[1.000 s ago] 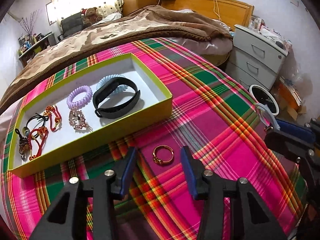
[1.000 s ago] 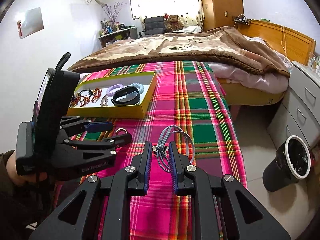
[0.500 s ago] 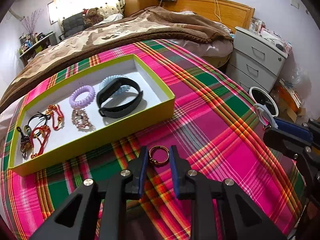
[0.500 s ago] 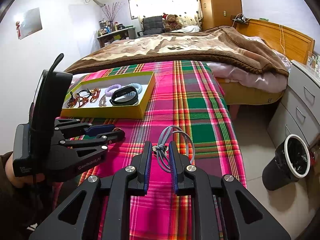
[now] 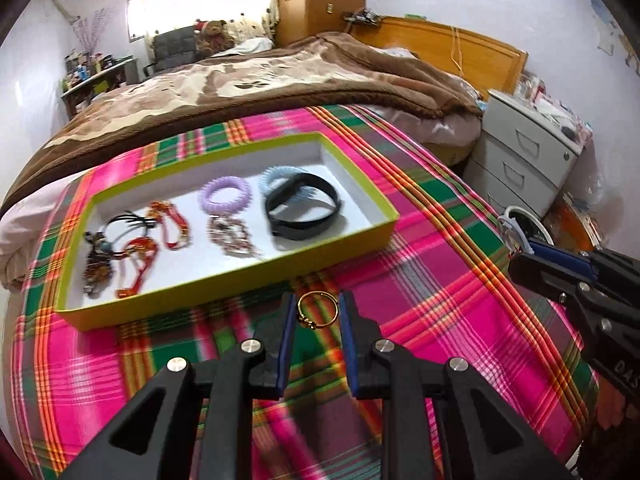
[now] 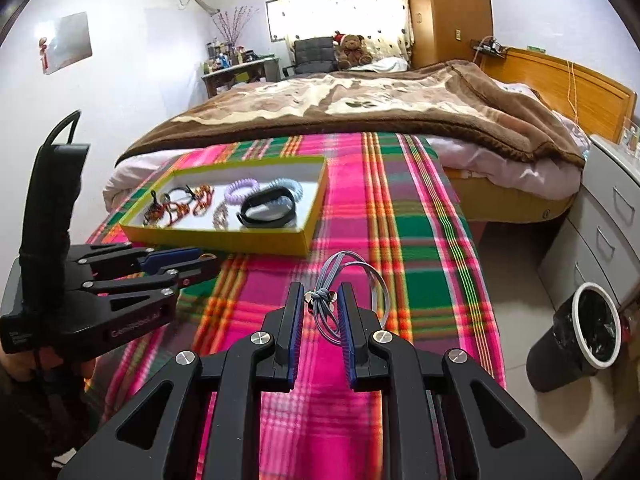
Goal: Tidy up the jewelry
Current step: 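Carry the gray cord and gold ring into the tray and open both grippers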
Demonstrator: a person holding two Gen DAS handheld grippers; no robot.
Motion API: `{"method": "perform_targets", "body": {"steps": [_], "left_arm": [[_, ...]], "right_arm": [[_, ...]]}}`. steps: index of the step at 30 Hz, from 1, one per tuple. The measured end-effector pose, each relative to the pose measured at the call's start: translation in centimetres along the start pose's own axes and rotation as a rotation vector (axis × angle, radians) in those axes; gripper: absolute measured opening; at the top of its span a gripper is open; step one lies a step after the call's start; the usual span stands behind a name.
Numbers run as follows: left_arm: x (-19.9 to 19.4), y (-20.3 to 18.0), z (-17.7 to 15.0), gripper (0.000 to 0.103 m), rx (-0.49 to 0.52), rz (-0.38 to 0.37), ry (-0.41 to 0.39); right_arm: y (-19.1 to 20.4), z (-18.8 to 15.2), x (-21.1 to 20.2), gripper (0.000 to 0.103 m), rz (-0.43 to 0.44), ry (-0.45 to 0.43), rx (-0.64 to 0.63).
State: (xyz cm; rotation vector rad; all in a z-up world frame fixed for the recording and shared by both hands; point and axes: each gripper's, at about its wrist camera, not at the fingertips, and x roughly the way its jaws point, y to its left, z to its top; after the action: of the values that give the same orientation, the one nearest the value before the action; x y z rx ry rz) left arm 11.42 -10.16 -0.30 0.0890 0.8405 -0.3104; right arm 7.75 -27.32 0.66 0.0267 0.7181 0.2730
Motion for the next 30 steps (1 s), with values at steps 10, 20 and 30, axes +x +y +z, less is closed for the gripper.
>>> {"method": "perform_targets", "body": {"steps": [10,20,30], "left_arm": [[-1.9,4.2,0.4,0.022,-0.067,0.042,-0.043],[-2.4,8.9,1.5,0.022,-0.122,0.078,-0.064],[-0.2,10.9,2.1,0.022,-0.153,0.050,-0.043]], "right_arm": [[2.8,2.7,1.6,0.017,0.043,-0.012,-0.045],[5.4,6.4,5.0,0.017,0.122,-0.004,-0.082],[7.3,9.8,11.5,0.017,0.117,0.065,-0.123]]}}
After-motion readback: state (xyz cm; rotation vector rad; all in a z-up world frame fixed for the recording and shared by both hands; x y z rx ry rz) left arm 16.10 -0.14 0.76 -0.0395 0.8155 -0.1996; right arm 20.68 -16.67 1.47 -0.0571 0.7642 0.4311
